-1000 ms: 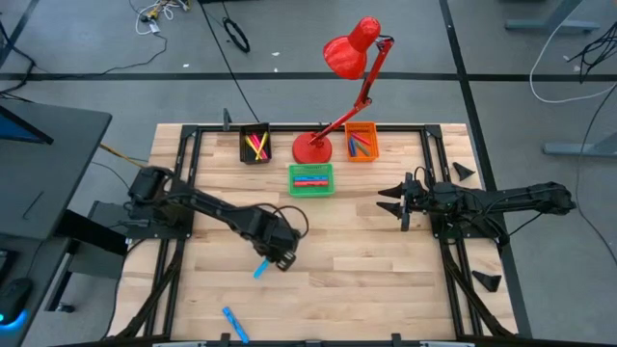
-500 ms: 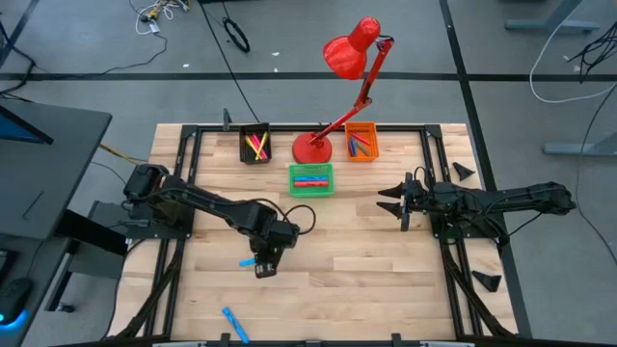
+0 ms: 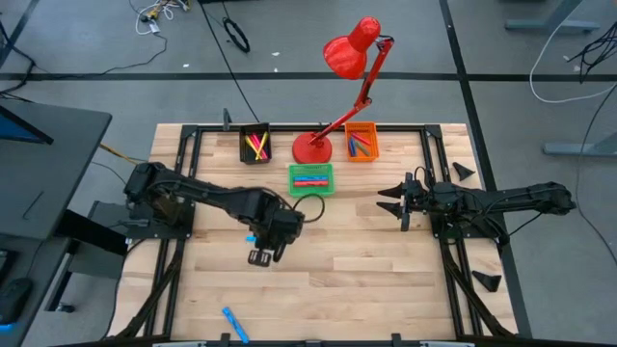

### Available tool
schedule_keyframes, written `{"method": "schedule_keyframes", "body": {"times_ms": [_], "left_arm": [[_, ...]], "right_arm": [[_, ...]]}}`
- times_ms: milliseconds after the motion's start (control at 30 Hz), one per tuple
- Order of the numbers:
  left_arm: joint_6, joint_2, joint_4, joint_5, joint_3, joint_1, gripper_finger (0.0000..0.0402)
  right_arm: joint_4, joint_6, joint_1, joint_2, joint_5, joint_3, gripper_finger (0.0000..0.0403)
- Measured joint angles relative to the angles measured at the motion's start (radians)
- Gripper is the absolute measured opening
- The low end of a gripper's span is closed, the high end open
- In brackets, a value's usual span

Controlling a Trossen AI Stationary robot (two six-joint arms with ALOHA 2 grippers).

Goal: Pick & Place Markers
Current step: Put the big blue highlighter into the green basket

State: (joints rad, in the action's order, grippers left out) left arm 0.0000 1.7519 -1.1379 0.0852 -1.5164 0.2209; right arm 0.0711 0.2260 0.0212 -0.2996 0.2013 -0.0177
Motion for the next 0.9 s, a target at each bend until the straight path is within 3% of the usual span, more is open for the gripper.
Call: {"method": "schedule_keyframes", "body": {"times_ms": [367, 900], "left_arm": [[0.114, 0.073, -0.125, -0.027, -0.168, -0.158, 0.0064], [0.329, 0.347, -0.242, -0.086, -0.548, -0.365, 0.0064]], "right_arm": [[0.000, 0.000, 0.000, 0.000, 0.000, 0.000, 0.0185], [0.001, 0.000, 0.000, 0.000, 0.000, 0.000, 0.0185]]}}
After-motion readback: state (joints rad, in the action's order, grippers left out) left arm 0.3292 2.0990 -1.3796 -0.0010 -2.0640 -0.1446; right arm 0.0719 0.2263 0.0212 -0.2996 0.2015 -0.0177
